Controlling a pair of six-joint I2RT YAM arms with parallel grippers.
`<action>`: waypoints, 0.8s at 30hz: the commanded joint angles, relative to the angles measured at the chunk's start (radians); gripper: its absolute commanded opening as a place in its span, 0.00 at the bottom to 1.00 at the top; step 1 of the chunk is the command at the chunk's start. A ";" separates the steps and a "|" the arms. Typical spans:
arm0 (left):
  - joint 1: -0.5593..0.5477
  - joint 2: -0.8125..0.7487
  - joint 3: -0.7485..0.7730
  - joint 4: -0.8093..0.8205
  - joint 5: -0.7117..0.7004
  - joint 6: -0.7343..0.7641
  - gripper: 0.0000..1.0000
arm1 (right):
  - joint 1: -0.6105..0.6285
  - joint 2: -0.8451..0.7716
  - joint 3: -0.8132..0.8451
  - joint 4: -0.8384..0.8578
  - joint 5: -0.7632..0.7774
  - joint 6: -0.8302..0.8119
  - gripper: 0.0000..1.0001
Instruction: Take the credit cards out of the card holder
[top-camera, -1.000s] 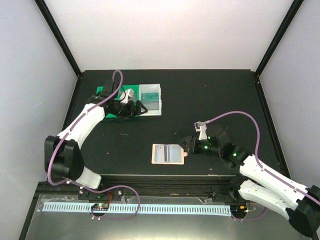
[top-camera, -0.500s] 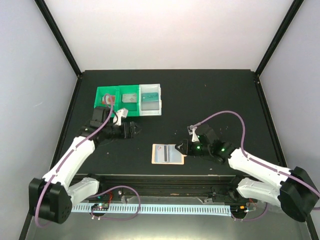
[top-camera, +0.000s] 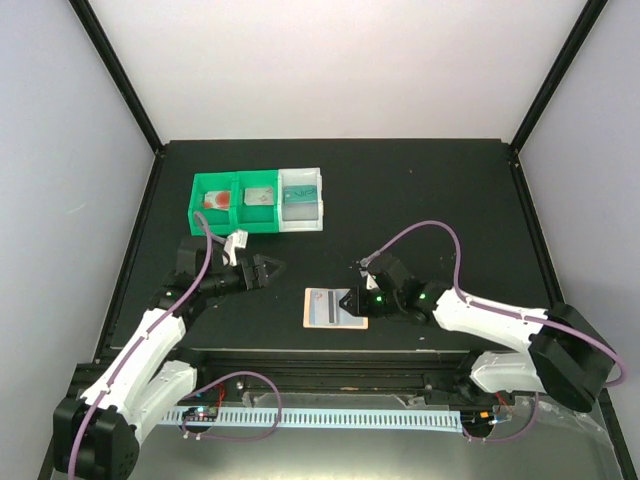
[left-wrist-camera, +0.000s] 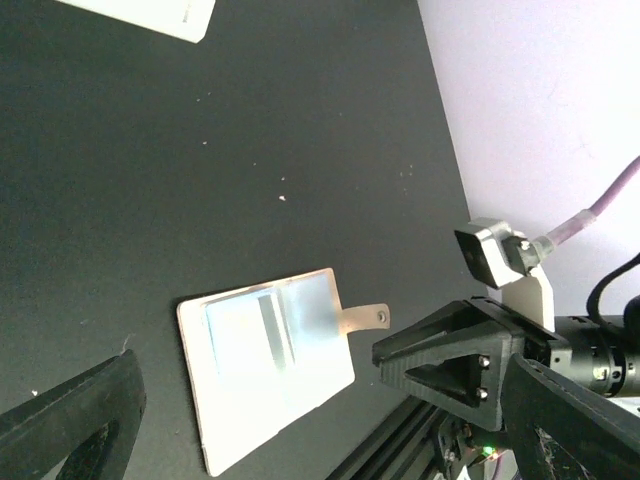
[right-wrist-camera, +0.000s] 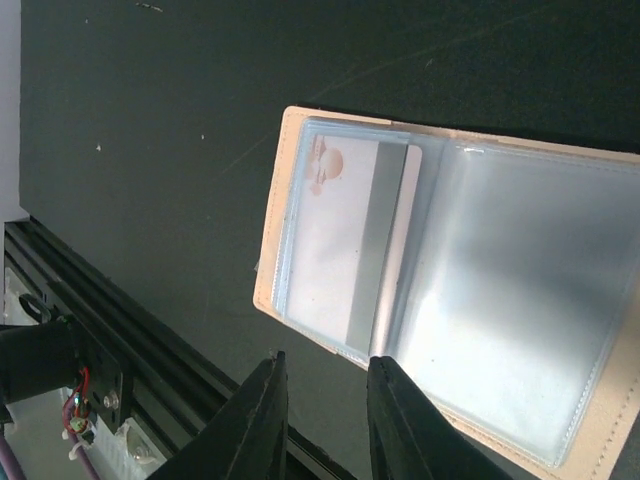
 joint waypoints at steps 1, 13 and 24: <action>-0.003 0.006 0.007 0.050 0.030 -0.004 0.99 | 0.011 0.041 0.038 0.031 0.041 -0.001 0.22; -0.004 -0.006 -0.105 0.100 0.128 0.016 0.99 | 0.045 0.186 0.084 0.091 0.042 -0.003 0.20; -0.006 -0.021 -0.157 0.129 0.117 -0.002 0.94 | 0.054 0.282 0.086 0.104 0.085 -0.043 0.19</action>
